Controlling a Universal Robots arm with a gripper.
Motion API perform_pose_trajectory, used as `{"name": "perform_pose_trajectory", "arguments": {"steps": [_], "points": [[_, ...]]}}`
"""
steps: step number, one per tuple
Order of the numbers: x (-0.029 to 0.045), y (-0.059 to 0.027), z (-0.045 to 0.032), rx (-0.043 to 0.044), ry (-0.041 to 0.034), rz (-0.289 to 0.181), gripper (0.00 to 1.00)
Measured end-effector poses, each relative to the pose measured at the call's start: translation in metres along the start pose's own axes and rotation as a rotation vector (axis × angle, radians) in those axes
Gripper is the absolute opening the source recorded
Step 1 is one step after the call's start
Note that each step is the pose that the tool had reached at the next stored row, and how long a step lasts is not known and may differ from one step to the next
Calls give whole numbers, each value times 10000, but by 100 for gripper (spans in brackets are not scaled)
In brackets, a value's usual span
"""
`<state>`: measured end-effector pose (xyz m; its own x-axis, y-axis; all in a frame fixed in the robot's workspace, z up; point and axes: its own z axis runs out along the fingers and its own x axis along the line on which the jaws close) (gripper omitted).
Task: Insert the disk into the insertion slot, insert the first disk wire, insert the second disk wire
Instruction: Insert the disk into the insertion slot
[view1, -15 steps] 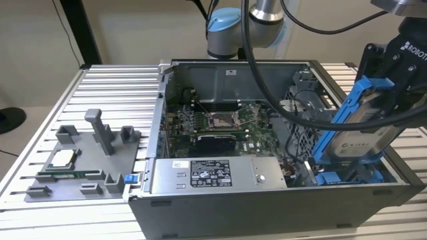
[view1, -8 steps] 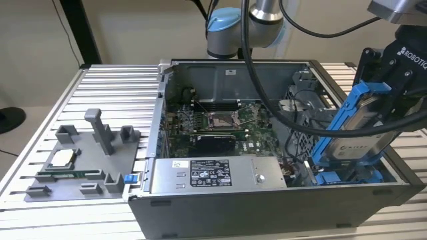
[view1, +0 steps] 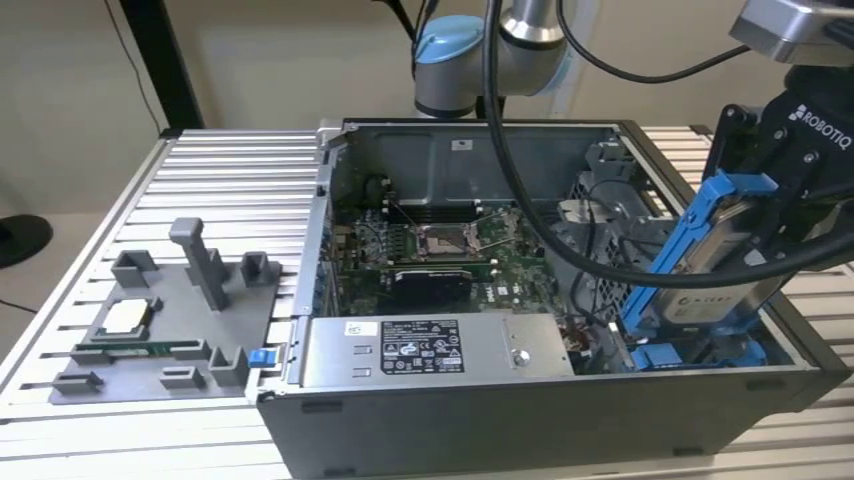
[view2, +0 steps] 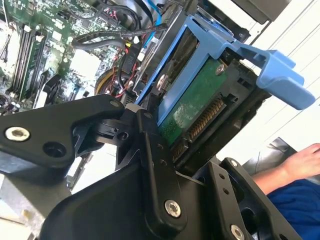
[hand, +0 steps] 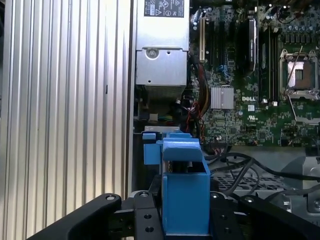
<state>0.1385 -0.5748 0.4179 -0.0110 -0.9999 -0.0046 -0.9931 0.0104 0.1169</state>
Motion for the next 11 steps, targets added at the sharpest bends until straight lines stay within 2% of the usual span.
{"name": "perform_pose_trajectory", "arguments": {"steps": [11], "points": [[0, -4, 17, 0, -2, 0, 0]]}}
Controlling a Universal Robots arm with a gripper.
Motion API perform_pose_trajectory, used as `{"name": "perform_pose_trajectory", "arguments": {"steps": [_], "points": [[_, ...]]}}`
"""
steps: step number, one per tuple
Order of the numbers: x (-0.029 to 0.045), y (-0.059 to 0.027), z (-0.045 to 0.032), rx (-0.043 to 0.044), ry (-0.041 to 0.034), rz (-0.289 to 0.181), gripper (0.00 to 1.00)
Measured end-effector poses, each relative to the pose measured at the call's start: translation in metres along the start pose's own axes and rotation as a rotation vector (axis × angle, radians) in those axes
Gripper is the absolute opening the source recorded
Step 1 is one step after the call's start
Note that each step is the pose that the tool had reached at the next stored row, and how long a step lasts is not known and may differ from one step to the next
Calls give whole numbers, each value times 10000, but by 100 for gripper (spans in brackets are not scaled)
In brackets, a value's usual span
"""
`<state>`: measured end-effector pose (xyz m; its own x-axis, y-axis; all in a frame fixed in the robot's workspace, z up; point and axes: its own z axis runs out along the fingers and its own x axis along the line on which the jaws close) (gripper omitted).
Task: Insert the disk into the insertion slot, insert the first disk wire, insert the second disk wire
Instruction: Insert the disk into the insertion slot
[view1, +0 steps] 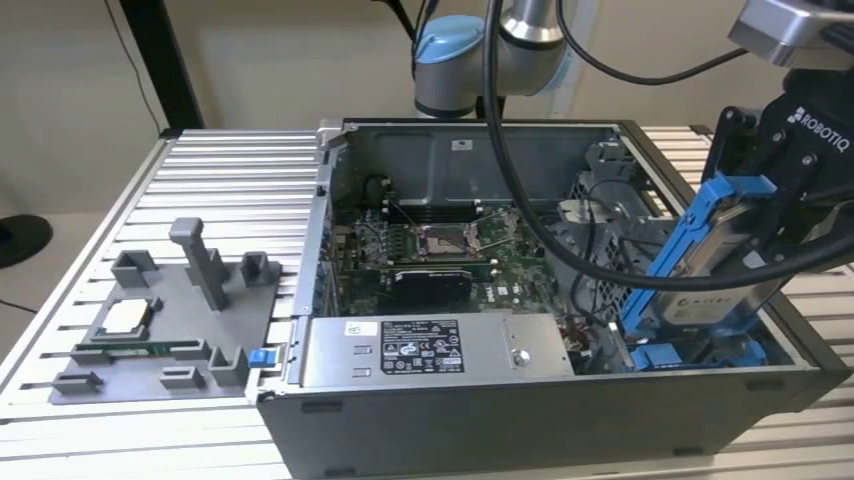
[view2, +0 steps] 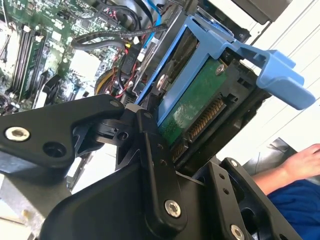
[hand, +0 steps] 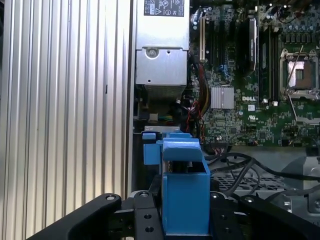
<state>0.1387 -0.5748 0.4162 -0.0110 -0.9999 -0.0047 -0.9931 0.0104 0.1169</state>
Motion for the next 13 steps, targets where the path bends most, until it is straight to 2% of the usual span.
{"name": "perform_pose_trajectory", "arguments": {"steps": [13], "points": [[-1, -11, 63, 0, 5, 0, 0]]}}
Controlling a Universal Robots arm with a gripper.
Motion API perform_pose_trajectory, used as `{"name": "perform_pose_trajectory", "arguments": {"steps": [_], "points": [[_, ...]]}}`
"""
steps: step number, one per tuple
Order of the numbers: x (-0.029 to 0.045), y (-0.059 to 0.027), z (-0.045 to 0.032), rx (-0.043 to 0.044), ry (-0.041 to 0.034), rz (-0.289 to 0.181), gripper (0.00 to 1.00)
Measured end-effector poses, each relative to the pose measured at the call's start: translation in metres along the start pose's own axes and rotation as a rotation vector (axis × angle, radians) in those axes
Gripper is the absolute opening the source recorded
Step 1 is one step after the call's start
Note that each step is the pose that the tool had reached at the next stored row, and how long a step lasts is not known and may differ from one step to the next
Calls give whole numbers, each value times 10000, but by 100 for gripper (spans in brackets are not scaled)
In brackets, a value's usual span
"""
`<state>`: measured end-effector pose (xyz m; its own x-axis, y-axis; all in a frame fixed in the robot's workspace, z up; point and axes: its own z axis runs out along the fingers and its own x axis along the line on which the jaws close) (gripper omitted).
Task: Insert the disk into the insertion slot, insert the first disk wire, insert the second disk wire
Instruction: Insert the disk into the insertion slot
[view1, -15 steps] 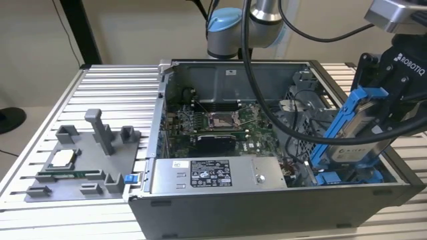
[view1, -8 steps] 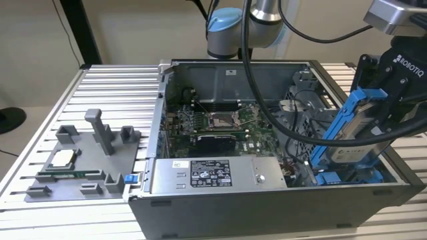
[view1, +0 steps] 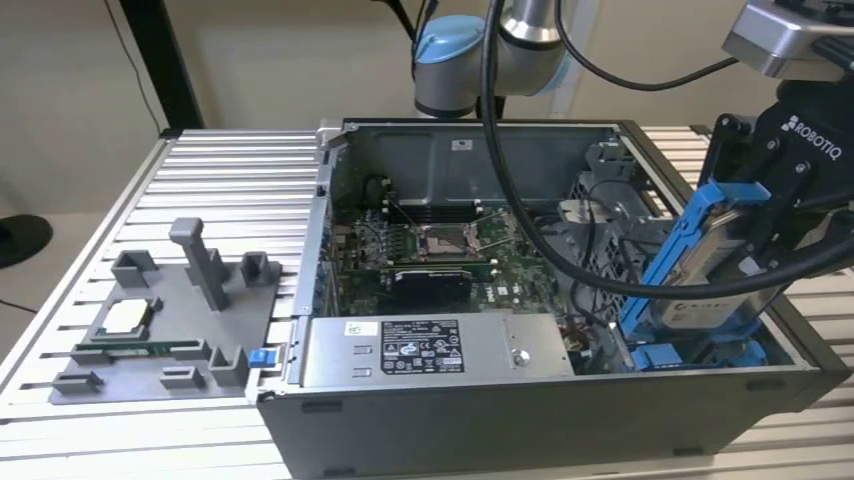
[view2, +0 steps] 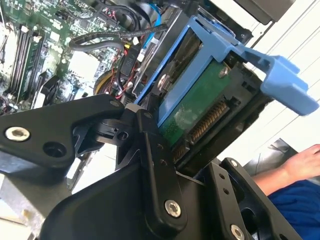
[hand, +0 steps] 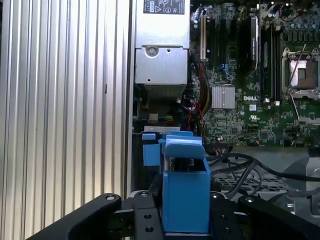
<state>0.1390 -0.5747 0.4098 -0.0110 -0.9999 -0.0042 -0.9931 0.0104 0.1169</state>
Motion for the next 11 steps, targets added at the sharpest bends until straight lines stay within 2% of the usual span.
{"name": "perform_pose_trajectory", "arguments": {"steps": [8, 11], "points": [[-1, -2, 1, 0, -6, -39, 0], [-1, 3, -52, -21, -13, -90, 0]]}}
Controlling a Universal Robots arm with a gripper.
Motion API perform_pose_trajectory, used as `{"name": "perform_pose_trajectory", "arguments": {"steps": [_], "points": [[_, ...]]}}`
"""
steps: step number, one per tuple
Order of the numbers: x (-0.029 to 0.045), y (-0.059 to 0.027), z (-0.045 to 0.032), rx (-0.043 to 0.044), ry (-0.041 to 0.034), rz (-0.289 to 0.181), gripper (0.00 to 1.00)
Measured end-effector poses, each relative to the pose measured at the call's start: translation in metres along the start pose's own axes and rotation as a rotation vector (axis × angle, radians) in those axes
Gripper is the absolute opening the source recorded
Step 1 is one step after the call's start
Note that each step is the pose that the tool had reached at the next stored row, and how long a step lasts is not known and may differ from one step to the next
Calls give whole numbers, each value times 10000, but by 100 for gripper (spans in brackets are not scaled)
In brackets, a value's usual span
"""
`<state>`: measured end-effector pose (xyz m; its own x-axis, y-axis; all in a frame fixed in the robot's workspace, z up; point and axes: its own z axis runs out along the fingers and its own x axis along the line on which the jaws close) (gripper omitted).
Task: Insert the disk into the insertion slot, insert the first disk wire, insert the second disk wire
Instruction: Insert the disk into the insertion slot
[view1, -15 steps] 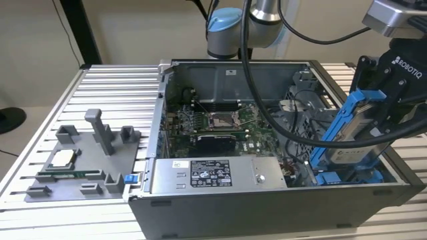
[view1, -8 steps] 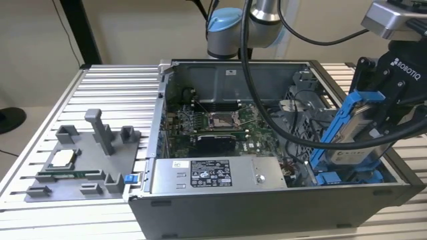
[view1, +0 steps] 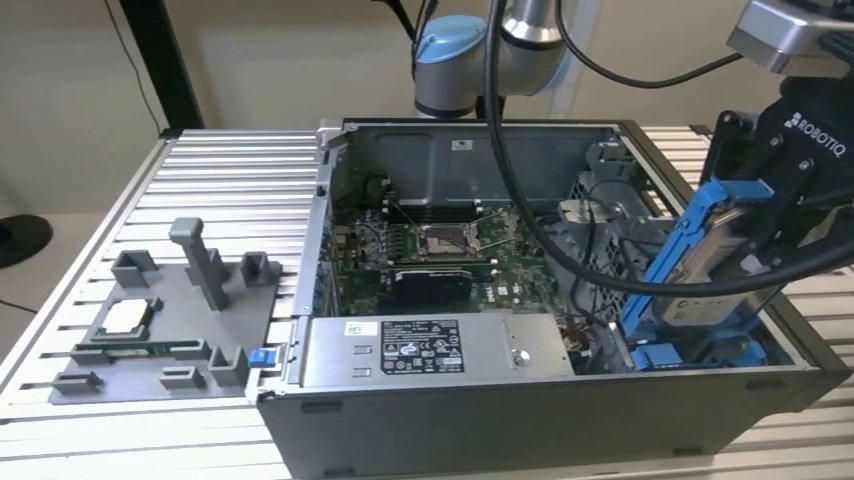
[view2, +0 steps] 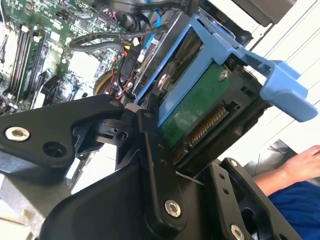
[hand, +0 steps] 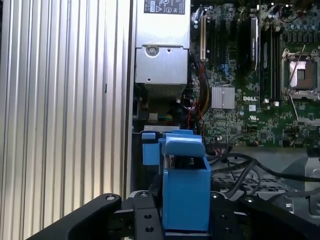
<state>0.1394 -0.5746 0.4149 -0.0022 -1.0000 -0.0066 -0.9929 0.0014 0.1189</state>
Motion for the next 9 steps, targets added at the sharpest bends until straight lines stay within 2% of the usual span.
{"name": "perform_pose_trajectory", "arguments": {"steps": [2, 6, 9], "points": [[0, 7, -48, -7, 12, -59, 0], [0, 7, -48, -9, 14, -245, 0], [0, -8, -40, -22, -48, -355, 0]]}}
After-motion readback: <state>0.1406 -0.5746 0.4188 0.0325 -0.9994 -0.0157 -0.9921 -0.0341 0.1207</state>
